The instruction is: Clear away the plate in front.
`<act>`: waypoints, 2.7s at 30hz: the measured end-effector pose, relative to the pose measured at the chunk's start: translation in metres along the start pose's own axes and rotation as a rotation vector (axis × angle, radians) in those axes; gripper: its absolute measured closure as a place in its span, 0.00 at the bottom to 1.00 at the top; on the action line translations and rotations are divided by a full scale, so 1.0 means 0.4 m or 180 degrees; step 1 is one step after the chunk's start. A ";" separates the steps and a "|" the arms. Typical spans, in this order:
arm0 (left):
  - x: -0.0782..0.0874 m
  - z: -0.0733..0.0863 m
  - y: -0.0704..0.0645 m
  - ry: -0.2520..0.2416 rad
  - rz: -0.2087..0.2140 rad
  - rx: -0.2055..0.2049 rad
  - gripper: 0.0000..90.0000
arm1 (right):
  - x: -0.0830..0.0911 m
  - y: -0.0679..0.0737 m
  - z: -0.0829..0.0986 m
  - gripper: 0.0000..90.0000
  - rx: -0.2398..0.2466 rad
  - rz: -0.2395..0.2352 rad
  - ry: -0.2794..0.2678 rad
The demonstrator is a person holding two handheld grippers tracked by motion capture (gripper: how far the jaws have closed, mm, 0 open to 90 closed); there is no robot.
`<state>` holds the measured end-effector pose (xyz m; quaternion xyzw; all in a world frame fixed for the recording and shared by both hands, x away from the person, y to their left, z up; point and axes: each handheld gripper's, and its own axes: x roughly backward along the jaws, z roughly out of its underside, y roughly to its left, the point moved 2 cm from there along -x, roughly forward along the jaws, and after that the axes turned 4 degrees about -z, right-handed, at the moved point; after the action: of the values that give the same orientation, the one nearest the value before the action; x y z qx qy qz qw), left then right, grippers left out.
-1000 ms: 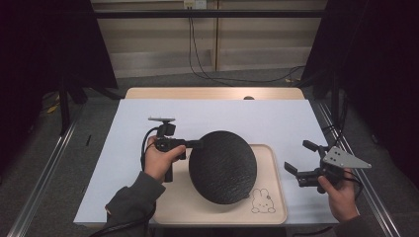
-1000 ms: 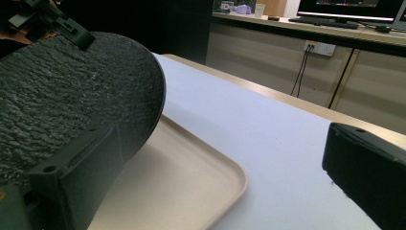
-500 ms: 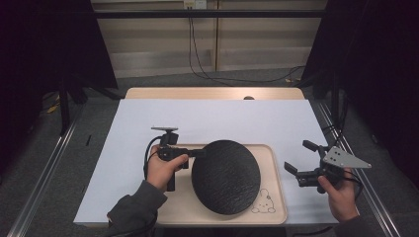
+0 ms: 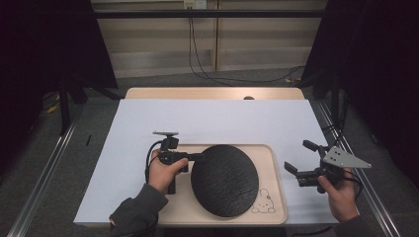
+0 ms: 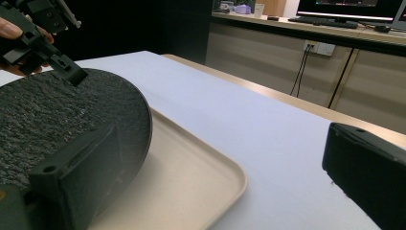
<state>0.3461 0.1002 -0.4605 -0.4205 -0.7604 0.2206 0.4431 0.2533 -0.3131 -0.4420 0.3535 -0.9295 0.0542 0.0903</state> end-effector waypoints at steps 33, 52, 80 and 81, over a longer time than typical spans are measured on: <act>-0.009 0.016 0.059 -0.0159 -0.0396 -0.0055 0.90 | 0.000 0.003 0.001 0.00 -0.0020 0.0011 0.0018; -0.022 0.027 0.078 -0.0214 -0.0572 -0.0156 0.87 | -0.002 0.002 0.002 0.00 -0.0017 -0.0008 0.0027; -0.019 0.041 0.075 -0.0274 -0.0774 -0.0355 0.84 | -0.007 -0.001 0.002 0.00 0.0038 -0.0008 0.0034; -0.017 0.040 0.073 -0.0303 -0.0773 -0.0323 0.81 | -0.007 0.000 0.001 0.00 0.0026 -0.0010 0.0025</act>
<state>0.3469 0.1112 -0.4926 -0.3364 -0.8360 0.1463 0.4081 0.2553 -0.3114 -0.4432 0.3551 -0.9284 0.0592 0.0927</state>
